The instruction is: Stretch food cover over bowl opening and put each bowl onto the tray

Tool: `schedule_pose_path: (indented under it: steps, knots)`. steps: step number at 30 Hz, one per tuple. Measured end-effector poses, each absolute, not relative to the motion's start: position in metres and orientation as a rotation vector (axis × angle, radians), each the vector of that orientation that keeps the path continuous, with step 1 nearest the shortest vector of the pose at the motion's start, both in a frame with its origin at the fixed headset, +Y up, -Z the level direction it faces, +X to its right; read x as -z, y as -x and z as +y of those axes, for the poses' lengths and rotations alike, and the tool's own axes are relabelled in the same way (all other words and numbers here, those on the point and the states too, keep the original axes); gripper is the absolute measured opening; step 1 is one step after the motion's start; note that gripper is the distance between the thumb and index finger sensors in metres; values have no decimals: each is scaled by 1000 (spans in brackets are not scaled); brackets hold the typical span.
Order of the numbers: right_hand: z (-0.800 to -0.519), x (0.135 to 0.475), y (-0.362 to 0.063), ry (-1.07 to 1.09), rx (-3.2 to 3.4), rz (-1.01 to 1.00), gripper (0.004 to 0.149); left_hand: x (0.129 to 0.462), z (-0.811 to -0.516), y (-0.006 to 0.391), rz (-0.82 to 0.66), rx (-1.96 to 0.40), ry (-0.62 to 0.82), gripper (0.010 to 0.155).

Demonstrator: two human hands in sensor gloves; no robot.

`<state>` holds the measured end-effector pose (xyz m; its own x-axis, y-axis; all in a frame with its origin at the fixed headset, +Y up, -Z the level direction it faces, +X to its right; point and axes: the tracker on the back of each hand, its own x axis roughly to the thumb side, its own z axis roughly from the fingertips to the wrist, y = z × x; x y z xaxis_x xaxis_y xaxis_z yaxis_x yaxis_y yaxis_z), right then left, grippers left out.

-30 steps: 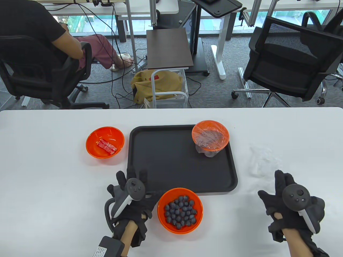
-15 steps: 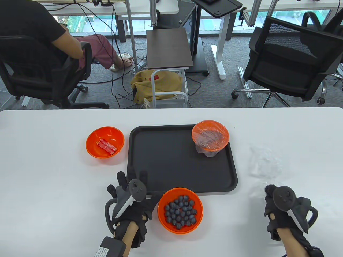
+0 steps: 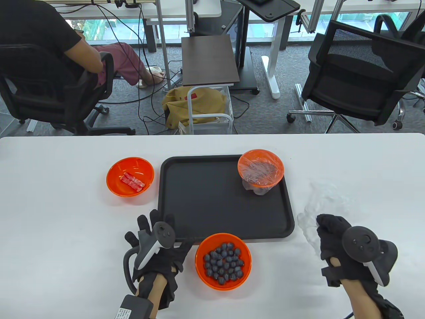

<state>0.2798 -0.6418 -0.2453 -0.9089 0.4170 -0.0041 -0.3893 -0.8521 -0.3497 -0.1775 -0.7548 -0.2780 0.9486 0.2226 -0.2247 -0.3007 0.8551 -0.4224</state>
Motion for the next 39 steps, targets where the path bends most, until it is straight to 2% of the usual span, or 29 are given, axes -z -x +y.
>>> schedule_pose_path:
  steps: [8, 12, 17, 20, 28, 34, 39]
  knots:
    - [-627, 251, -204, -186, -2588, -604, 40, 269, -725, 166, 48, -373, 325, 93]
    - [-631, 248, -164, -327, -2545, -619, 40, 267, -713, 161, -26, -440, 199, 86]
    - [-640, 234, -121, -534, -2483, -657, 40, 266, -706, 159, -100, -628, 120, 80]
    - [-643, 227, -105, -690, -2455, -641, 40, 267, -707, 162, -111, -781, 158, 81]
    - [-661, 213, -83, -816, -2431, -712, 40, 268, -722, 163, -91, -1130, 401, 88]
    - [-650, 210, -93, -704, -2386, -831, 40, 264, -717, 175, 45, -1024, 355, 88]
    - [-659, 207, -80, -796, -2360, -794, 40, 265, -721, 170, 7, -1139, 455, 90]
